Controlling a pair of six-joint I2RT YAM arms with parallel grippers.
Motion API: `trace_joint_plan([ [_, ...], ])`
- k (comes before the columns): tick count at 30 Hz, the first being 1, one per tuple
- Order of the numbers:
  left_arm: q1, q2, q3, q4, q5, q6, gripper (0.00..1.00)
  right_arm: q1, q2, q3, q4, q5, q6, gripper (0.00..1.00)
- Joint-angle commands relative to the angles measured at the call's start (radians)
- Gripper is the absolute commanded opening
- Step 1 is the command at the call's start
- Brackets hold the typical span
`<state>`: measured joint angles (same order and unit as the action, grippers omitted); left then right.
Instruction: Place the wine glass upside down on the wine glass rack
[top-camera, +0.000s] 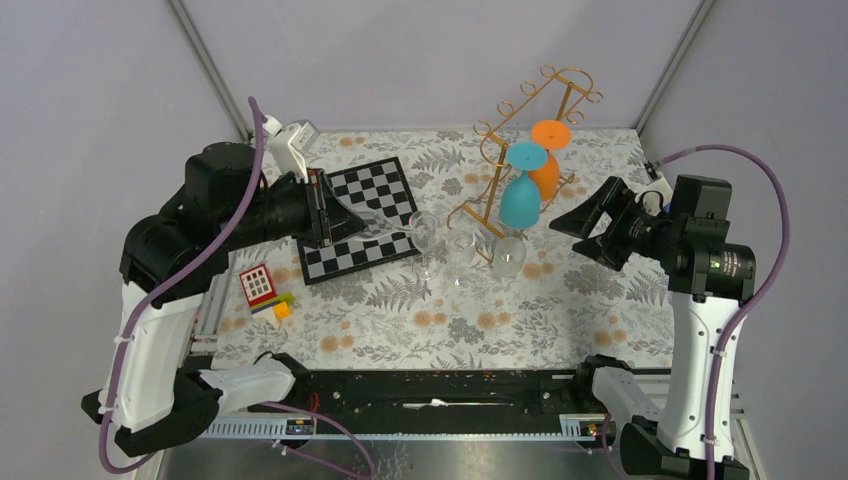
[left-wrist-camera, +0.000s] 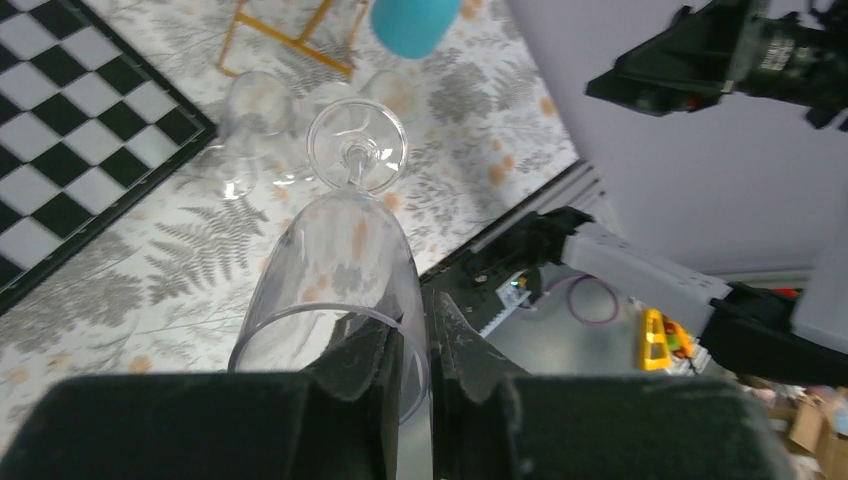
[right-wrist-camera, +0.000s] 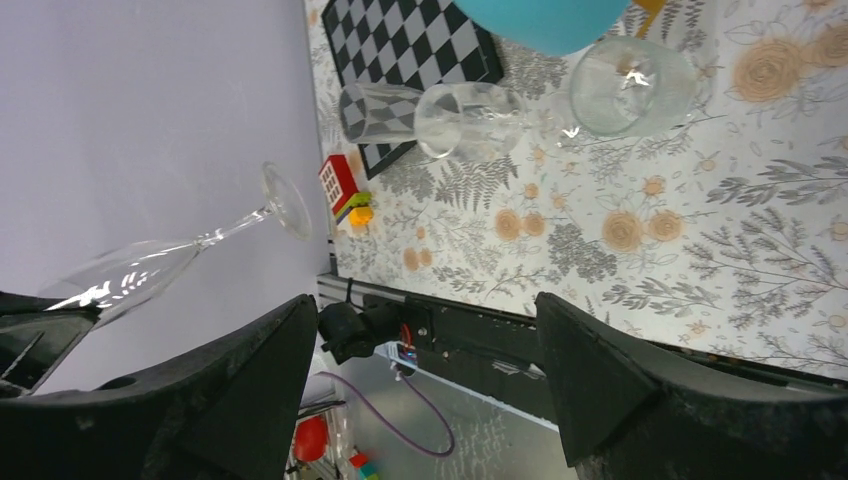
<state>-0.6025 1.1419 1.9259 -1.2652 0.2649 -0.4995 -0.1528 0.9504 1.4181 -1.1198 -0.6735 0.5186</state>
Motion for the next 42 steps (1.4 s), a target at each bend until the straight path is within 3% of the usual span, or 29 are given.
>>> trace_joint_plan([
  [1, 0.006, -0.031, -0.043, 0.201, 0.146, -0.102, 0.00, 0.022, 0.010, 0.079, -0.032, -0.070, 0.055, 0.87],
  [10, 0.006, -0.066, -0.151, 0.398, 0.226, -0.238, 0.00, 0.146, 0.042, 0.175, -0.019, -0.047, 0.130, 0.86],
  [20, 0.006, -0.070, -0.191, 0.461, 0.254, -0.292, 0.00, 0.368, 0.072, 0.176, 0.067, 0.031, 0.229, 0.78],
  [32, 0.006, -0.077, -0.237, 0.499, 0.306, -0.338, 0.00, 0.553, 0.138, 0.149, 0.150, 0.122, 0.268, 0.61],
  [36, 0.006, -0.077, -0.248, 0.503, 0.318, -0.353, 0.00, 0.581, 0.163, 0.145, 0.160, 0.152, 0.265, 0.57],
  [42, 0.006, -0.095, -0.301, 0.566, 0.347, -0.397, 0.00, 0.601, 0.177, 0.110, 0.206, 0.149, 0.285, 0.44],
])
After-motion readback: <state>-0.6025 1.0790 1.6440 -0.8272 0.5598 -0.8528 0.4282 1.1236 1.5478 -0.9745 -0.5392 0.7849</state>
